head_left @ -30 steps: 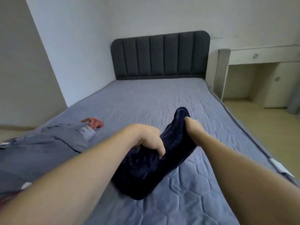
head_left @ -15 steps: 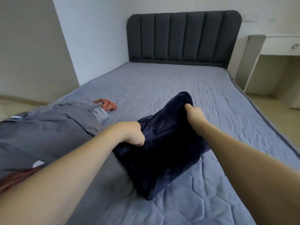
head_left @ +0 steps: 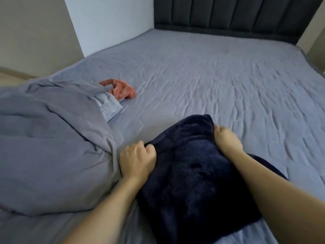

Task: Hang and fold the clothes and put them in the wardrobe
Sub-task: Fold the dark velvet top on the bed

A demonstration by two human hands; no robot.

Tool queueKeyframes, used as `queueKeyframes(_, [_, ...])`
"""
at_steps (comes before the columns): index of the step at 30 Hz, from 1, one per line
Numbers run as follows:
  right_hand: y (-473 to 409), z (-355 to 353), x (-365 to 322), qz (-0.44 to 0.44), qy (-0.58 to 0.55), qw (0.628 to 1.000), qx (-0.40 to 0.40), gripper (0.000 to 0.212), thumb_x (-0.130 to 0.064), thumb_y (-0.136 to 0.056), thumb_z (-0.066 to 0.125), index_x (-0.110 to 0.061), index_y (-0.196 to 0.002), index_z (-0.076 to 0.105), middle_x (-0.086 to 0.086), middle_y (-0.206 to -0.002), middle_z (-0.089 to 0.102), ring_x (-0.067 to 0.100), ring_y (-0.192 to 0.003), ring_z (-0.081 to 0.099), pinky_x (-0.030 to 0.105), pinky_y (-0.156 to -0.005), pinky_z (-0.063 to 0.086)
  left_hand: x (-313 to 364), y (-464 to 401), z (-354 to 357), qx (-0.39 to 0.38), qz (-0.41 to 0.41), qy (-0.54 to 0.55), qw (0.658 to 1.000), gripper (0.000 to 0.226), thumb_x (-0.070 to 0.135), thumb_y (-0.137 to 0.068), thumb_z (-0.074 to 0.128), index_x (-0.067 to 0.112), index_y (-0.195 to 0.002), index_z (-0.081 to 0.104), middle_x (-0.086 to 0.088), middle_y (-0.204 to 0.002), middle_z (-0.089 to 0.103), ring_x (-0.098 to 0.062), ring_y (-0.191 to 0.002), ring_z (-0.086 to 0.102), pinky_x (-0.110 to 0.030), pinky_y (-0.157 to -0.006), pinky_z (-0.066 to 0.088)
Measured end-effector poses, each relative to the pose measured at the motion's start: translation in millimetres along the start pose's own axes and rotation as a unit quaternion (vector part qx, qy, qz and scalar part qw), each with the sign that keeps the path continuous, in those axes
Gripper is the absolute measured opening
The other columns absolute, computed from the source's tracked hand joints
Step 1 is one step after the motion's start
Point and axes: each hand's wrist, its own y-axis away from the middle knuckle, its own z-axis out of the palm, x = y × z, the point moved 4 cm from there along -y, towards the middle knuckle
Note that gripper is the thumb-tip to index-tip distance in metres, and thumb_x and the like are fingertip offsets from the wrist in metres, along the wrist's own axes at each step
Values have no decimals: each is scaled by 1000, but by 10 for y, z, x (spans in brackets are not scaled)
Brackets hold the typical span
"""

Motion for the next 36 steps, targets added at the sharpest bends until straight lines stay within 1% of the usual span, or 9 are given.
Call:
queueKeyframes(3, [14, -33, -29, 11, -5, 1000, 23, 89, -76, -87, 11, -8, -115, 61, 19, -120, 58, 34, -109, 52, 44, -90, 38, -8, -63, 14, 18, 57, 20, 998, 54, 53, -83, 10, 18, -77, 50, -11, -73, 59, -36, -75, 57, -39, -65, 35])
queueKeyframes(8, [470, -268, -123, 13, -150, 988, -24, 94, -89, -70, 40, -18, -131, 53, 11, -130, 56, 33, -123, 49, 46, -108, 35, 83, -53, -122, -98, 34, 2, 995, 80, 67, -91, 8, 19, -99, 71, -15, -111, 68, -37, -109, 58, -40, -89, 40])
queueKeyframes(12, [1055, -771, -358, 36, -318, 925, -205, 63, -64, -61, 76, -18, -104, 71, 1, -95, 75, 19, -85, 73, 30, -71, 57, 221, 234, -833, -201, 8, 107, 974, 85, 90, -73, 26, 23, -97, 72, -5, -102, 72, -28, -103, 65, -31, -73, 43])
queueKeyframes(16, [1564, -1771, -1071, 87, -314, 908, -264, 37, -32, -61, 71, -9, -90, 70, 10, -73, 73, 26, -61, 70, 30, -54, 52, 398, 315, -2242, -262, -4, 90, 961, 83, 98, -56, 40, 18, -62, 59, 8, -58, 64, -10, -58, 63, -29, -49, 37])
queueKeyframes(21, [2341, -3050, -3056, 88, -367, 872, -313, 7, -23, -51, 62, -16, -52, 60, 6, -57, 58, 22, -48, 58, 29, -48, 48, 424, -293, -4916, -222, 49, 19, 974, 79, 95, -63, 32, 25, -80, 66, 6, -76, 68, -14, -71, 65, -37, -63, 51])
queueKeyframes(27, [3534, -4167, -6024, 1, -466, 833, -299, 21, -13, -69, 57, -17, -89, 60, 9, -79, 65, 28, -68, 64, 38, -55, 57, -298, -812, -8346, -148, 12, -38, 988, 39, 58, -96, 41, 24, -82, 54, 2, -88, 64, -18, -82, 59, -33, -64, 40])
queueKeyframes(30, [4134, -4327, -7261, -15, -491, 809, -323, 34, -12, -67, 56, -13, -102, 59, 11, -88, 64, 29, -74, 62, 37, -59, 56, -790, -793, -9558, -149, -55, -35, 987, 13, 35, -98, 44, 37, -111, 43, 2, -99, 64, -15, -84, 59, -32, -69, 47])
queueKeyframes(33, [4622, -4296, -8264, -31, -494, 798, -344, 35, -10, -63, 53, -3, -97, 57, 11, -84, 56, 27, -72, 55, 35, -58, 48, -1204, -645, -10361, -213, -139, 25, 967, 82, 36, -73, 57, 61, -137, 11, 8, -115, 59, -16, -99, 60, -33, -86, 52])
queueKeyframes(36, [5027, -4179, -9061, -35, -477, 799, -364, 28, -10, -59, 50, -6, -86, 56, 7, -76, 50, 24, -70, 50, 31, -56, 40, -1668, -638, -10873, -191, -206, 90, 955, 106, 51, -59, 66, 57, -145, 4, 12, -149, 35, -24, -133, 41, -41, -108, 39])
